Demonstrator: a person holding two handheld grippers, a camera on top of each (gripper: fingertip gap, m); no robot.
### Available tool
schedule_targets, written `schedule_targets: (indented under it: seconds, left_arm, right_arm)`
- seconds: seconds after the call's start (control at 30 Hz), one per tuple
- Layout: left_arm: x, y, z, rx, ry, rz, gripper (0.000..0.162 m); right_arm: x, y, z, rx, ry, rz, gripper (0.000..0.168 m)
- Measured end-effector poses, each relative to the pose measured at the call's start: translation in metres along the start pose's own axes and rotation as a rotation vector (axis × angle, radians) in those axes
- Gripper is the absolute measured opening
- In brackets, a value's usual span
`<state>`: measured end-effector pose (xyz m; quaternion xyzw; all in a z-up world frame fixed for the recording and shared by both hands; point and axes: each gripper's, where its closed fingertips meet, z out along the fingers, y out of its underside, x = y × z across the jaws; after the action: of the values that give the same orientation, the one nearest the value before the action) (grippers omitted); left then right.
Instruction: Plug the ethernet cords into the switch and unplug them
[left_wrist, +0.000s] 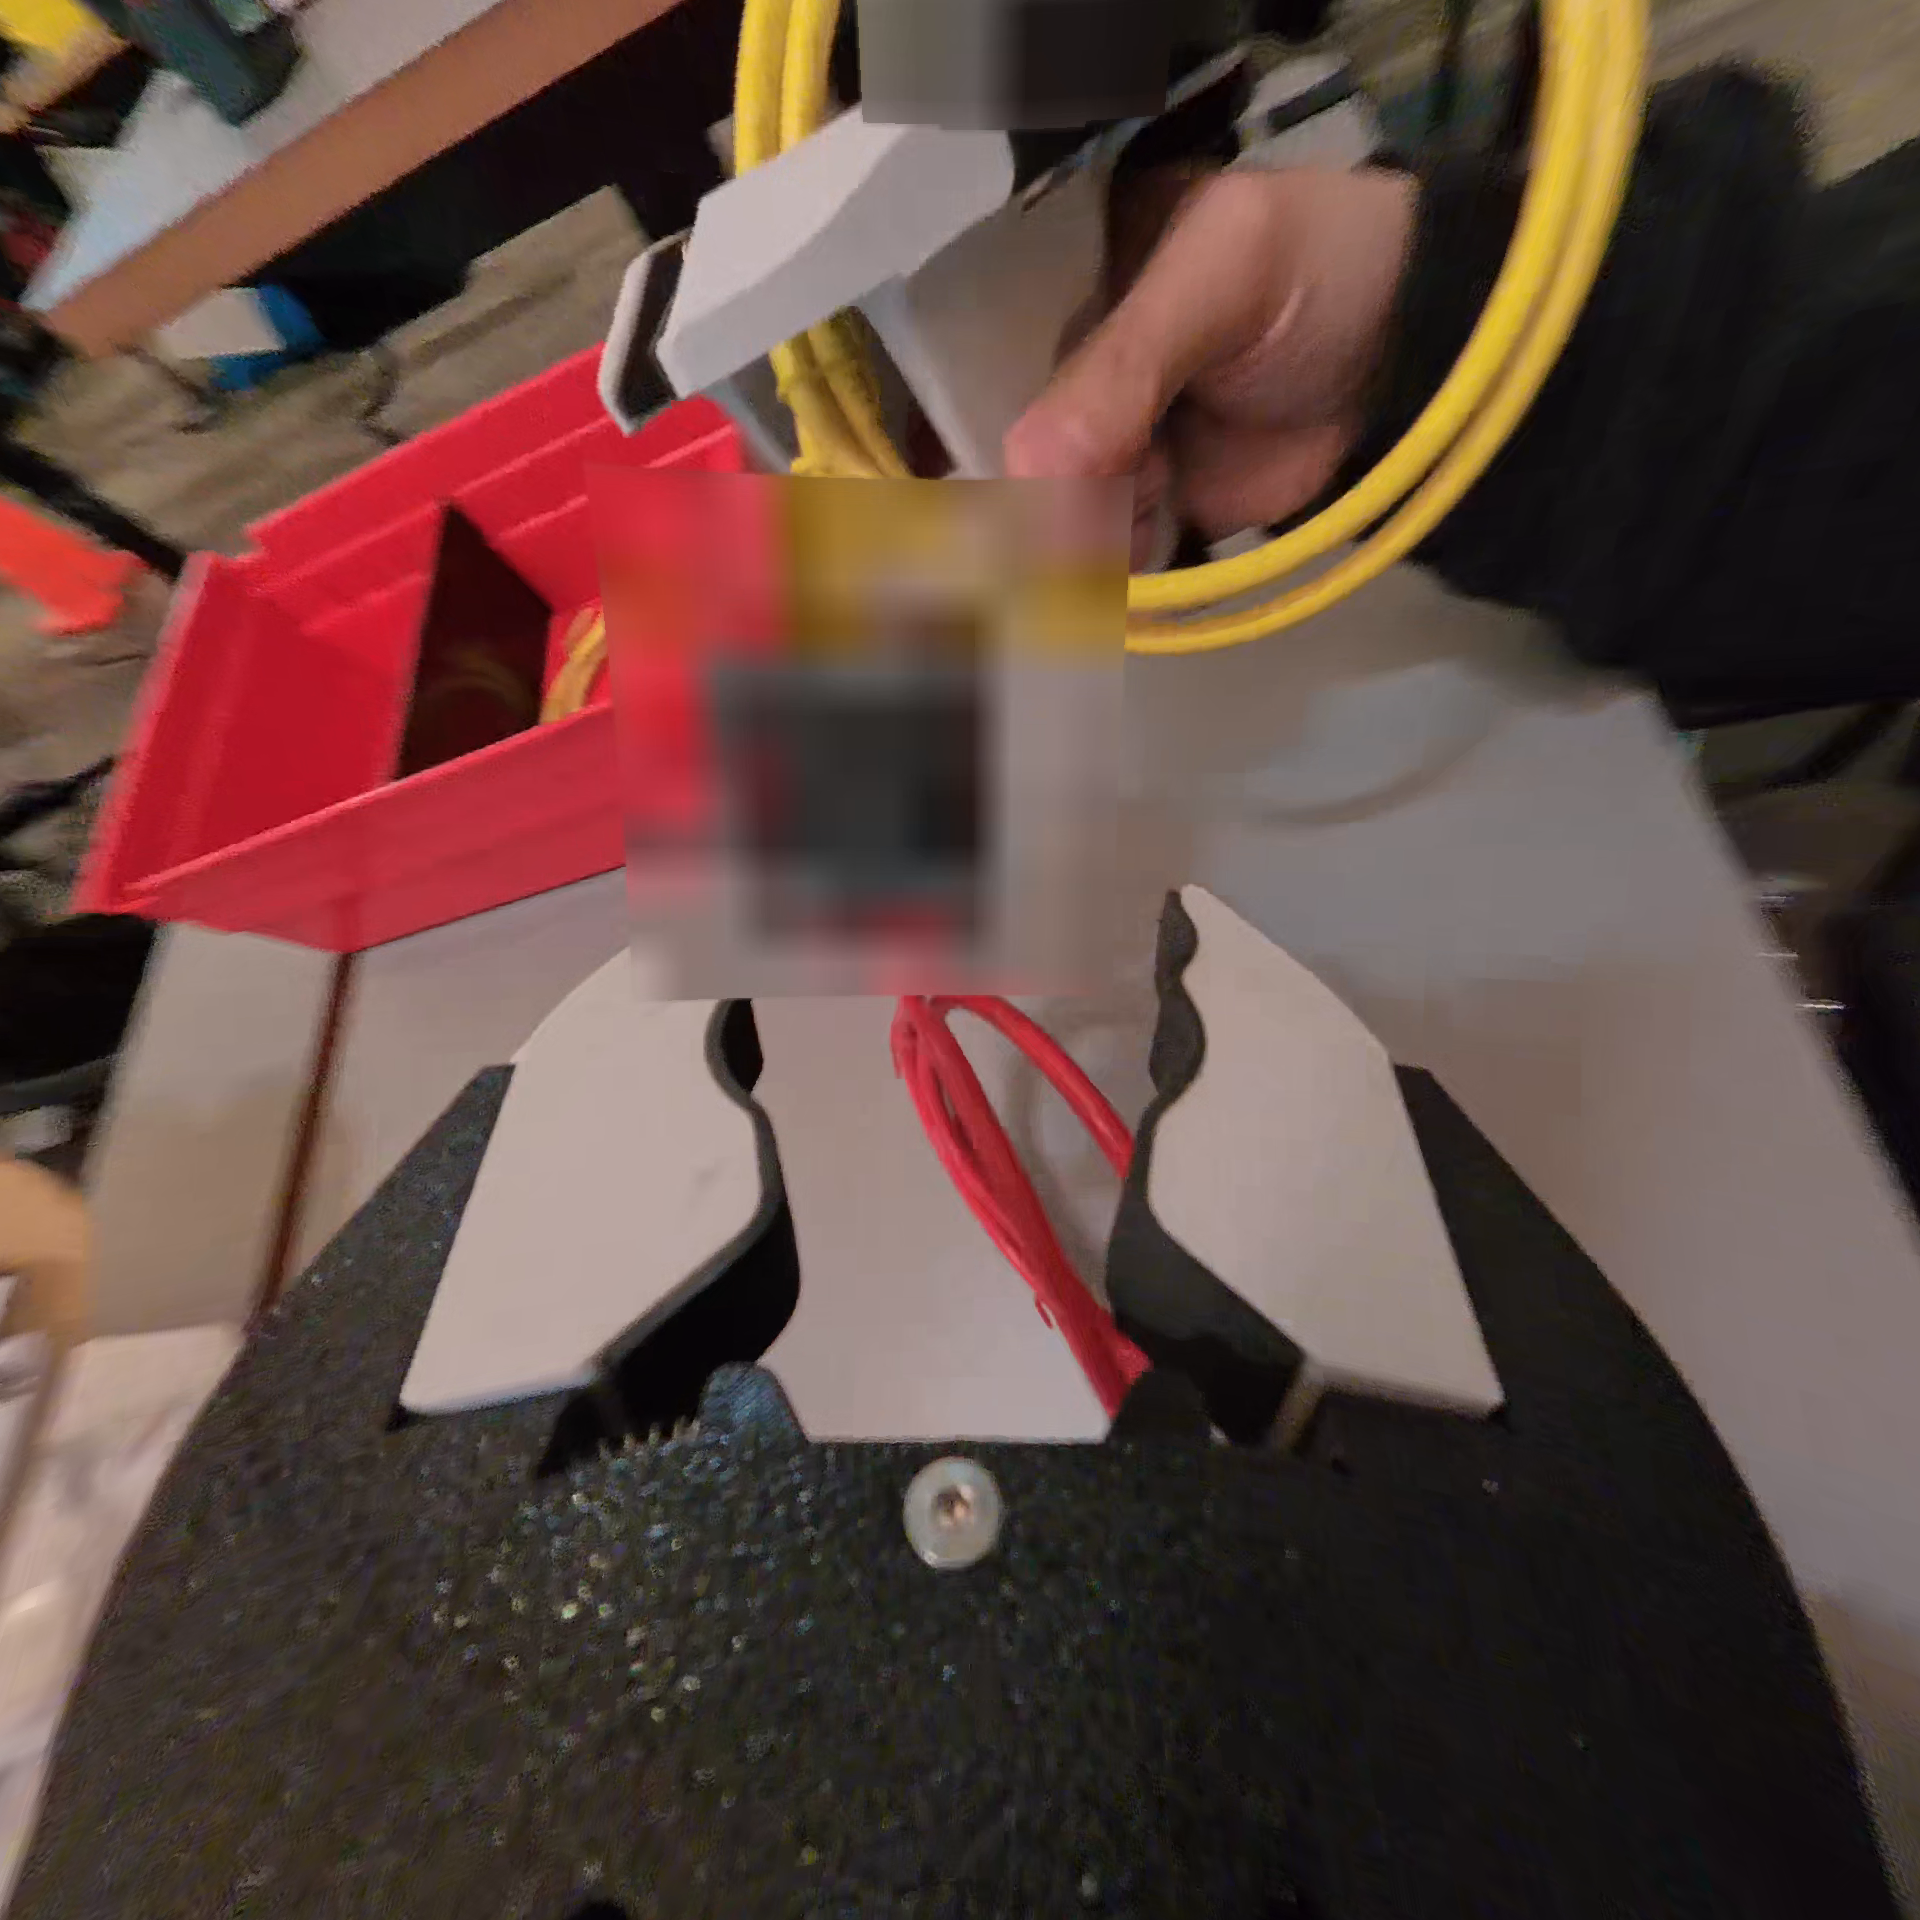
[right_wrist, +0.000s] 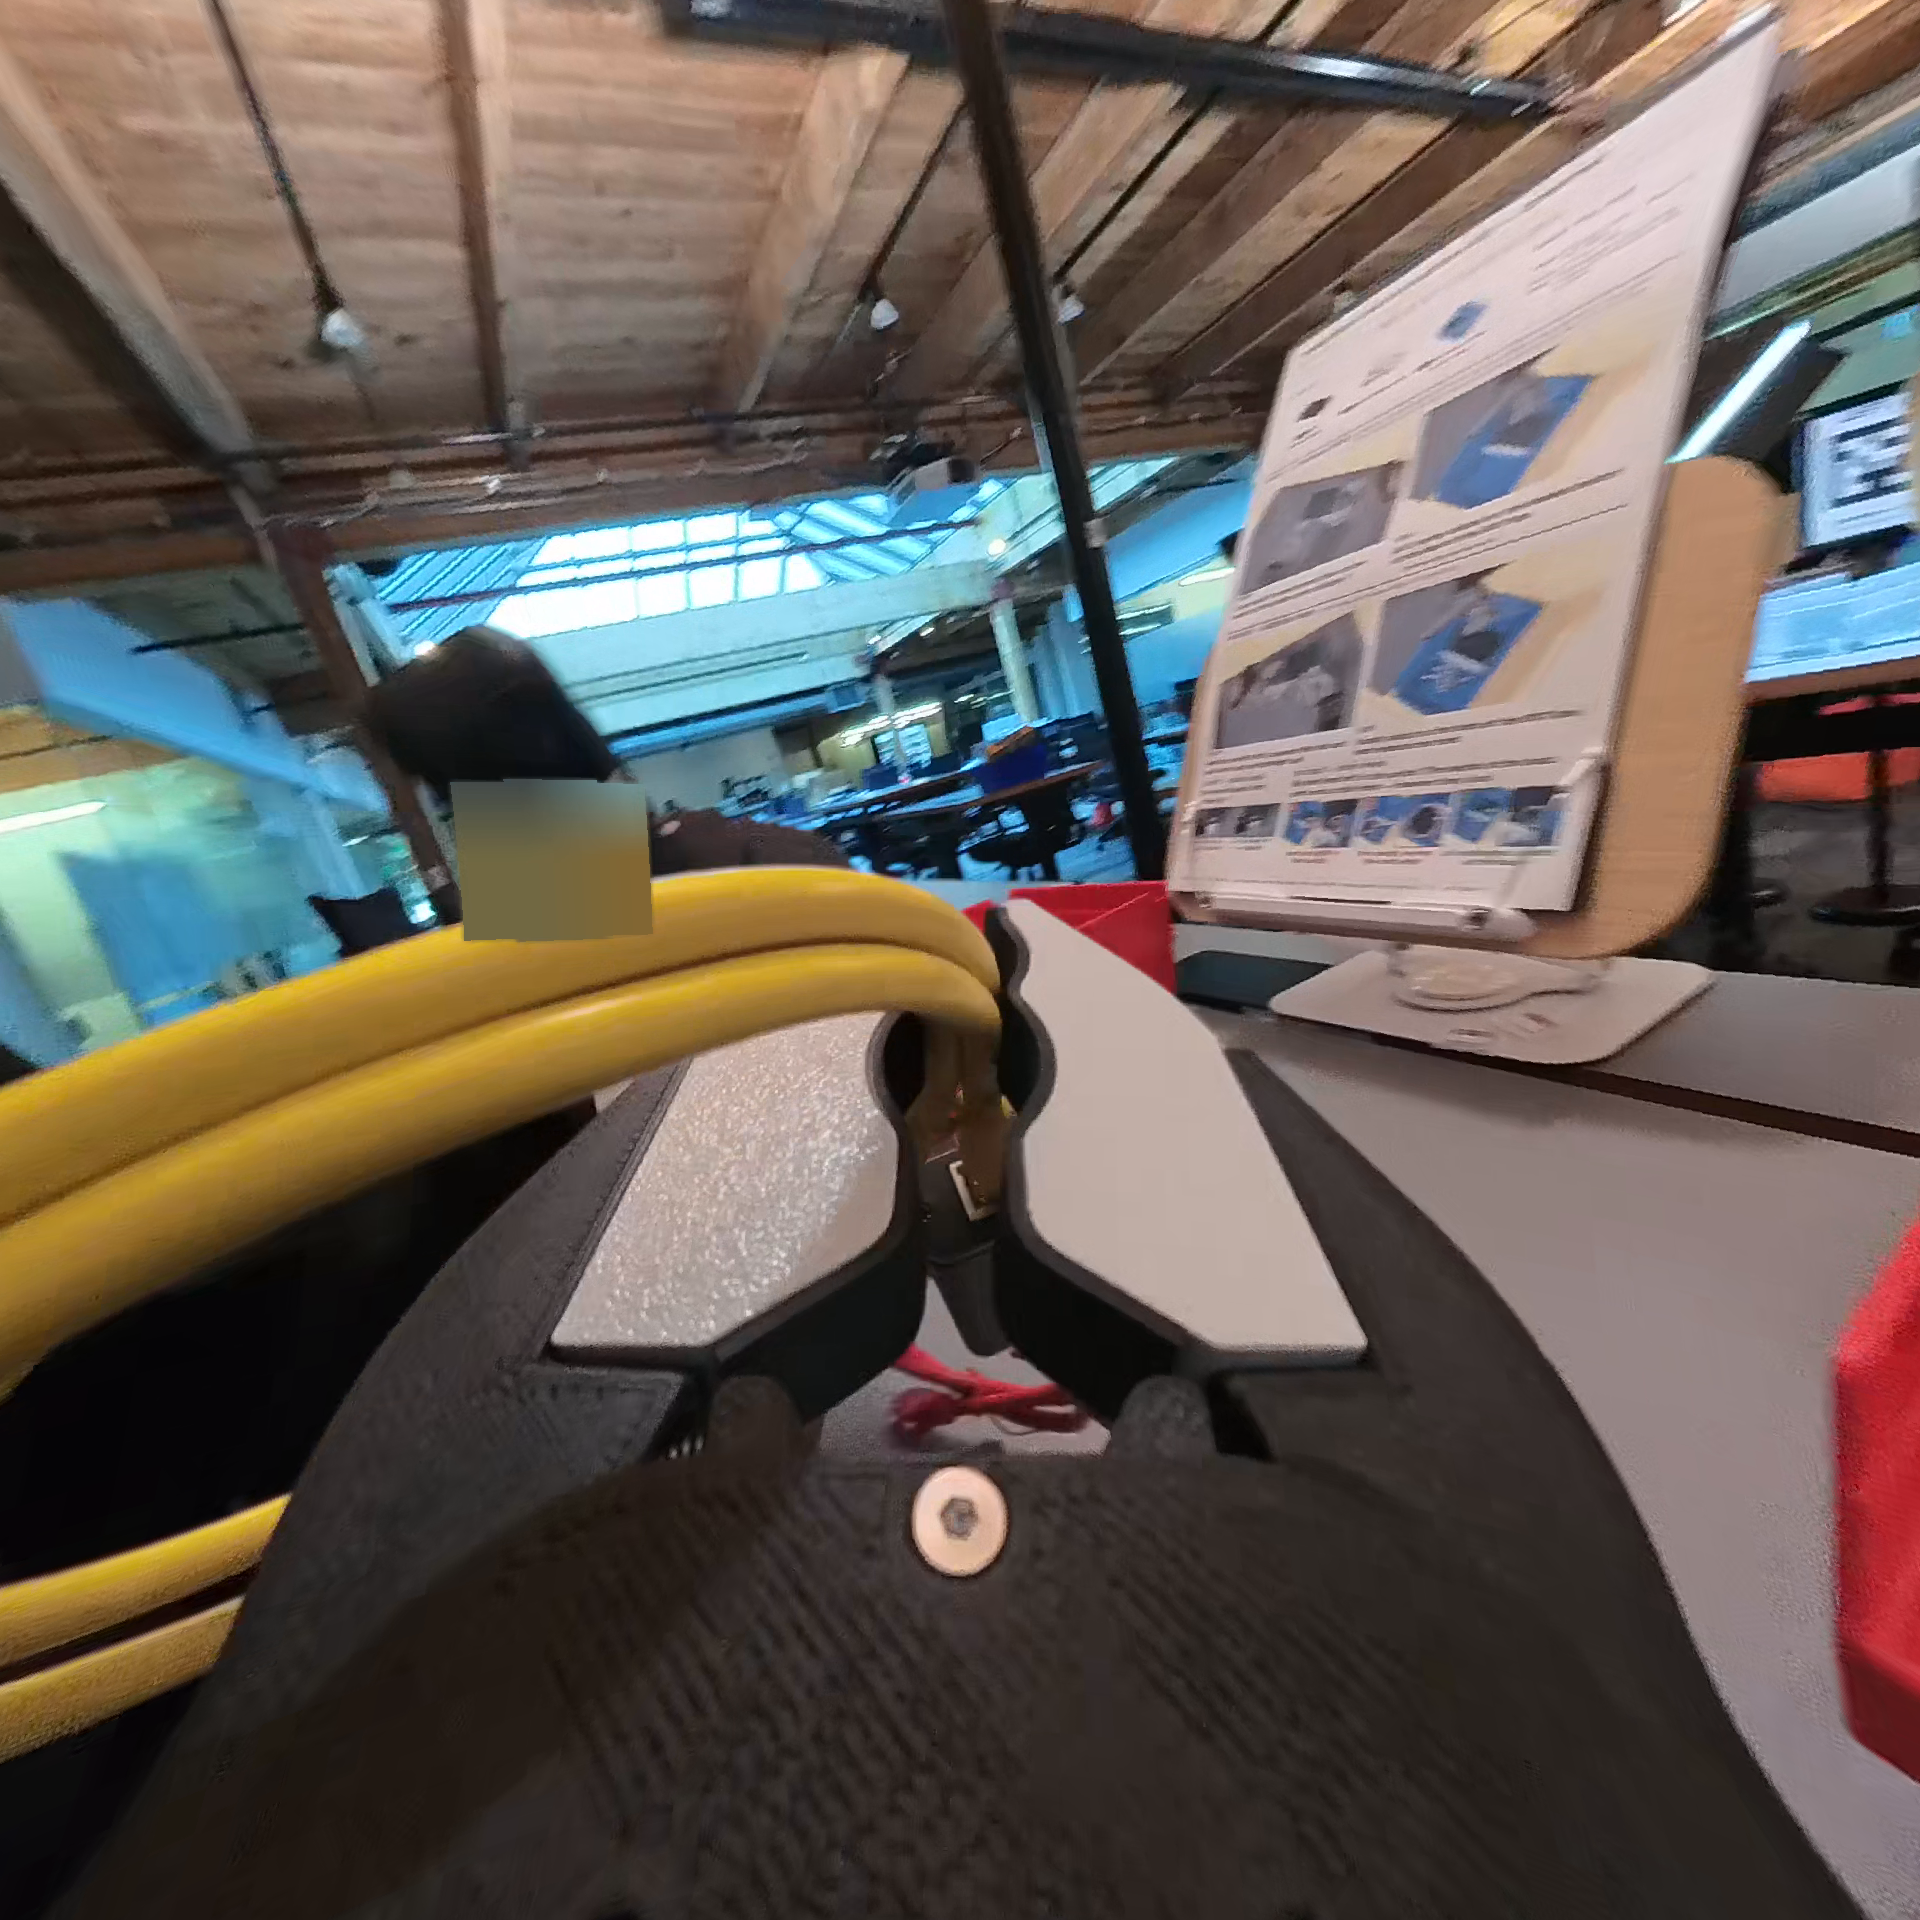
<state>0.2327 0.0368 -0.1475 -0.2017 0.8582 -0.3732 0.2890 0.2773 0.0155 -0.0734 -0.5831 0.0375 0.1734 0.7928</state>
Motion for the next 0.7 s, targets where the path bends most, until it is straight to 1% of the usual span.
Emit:
schedule_targets:
  seconds: [0.03,0.13,0.23,0.33,0.37,0.4,0.43,0.47,0.5,0.53,0.57,0.6,0.67,0.7]
  left_arm:
    - [0.006,-0.003,-0.006,0.033,0.065,-0.031,0.073]
    - [0.012,-0.009,-0.021,0.113,0.247,-0.115,0.073]
    - [0.009,-0.003,-0.023,0.151,0.404,-0.235,0.075]
    - [0.038,-0.009,-0.027,0.209,0.736,-0.381,0.069]
    - [0.049,-0.010,-0.026,0.219,0.819,-0.385,0.070]
    - [0.058,-0.010,-0.023,0.234,0.870,-0.366,0.070]
    - [0.065,-0.012,-0.021,0.265,0.901,-0.331,0.071]
    - [0.070,-0.018,-0.018,0.319,0.914,-0.295,0.066]
    - [0.072,-0.024,-0.017,0.387,0.912,-0.270,0.051]
    - [0.072,-0.031,-0.016,0.450,0.910,-0.259,0.039]
    - [0.071,-0.036,-0.016,0.501,0.917,-0.270,0.035]
    - [0.068,-0.041,-0.016,0.536,0.915,-0.310,0.031]
    - [0.056,-0.046,-0.011,0.555,0.875,-0.429,0.028]
    - [0.050,-0.045,-0.008,0.542,0.837,-0.466,0.028]
  right_arm:
    - [-0.008,0.002,0.003,-0.015,-0.042,0.003,0.010]
    - [-0.036,0.004,0.011,-0.033,-0.199,0.021,0.010]
    - [-0.063,0.005,0.017,-0.045,-0.329,0.024,0.010]
    - [-0.083,0.000,0.020,-0.011,-0.425,0.035,0.010]
    - [-0.088,-0.002,0.020,-0.001,-0.444,0.040,0.010]
    - [-0.091,-0.003,0.021,0.002,-0.456,0.041,0.010]
    - [-0.093,-0.003,0.021,0.000,-0.461,0.037,0.010]
    - [-0.094,-0.003,0.022,-0.003,-0.459,0.029,0.010]
    - [-0.093,-0.003,0.022,-0.004,-0.454,0.025,0.010]
    - [-0.094,-0.005,0.021,0.009,-0.462,0.030,0.010]
    - [-0.093,-0.009,0.019,0.027,-0.457,0.037,0.010]
    - [-0.087,-0.013,0.018,0.045,-0.425,0.040,0.011]
    - [-0.068,-0.018,0.013,0.079,-0.337,0.028,0.011]
    - [-0.055,-0.019,0.008,0.099,-0.282,0.002,0.022]
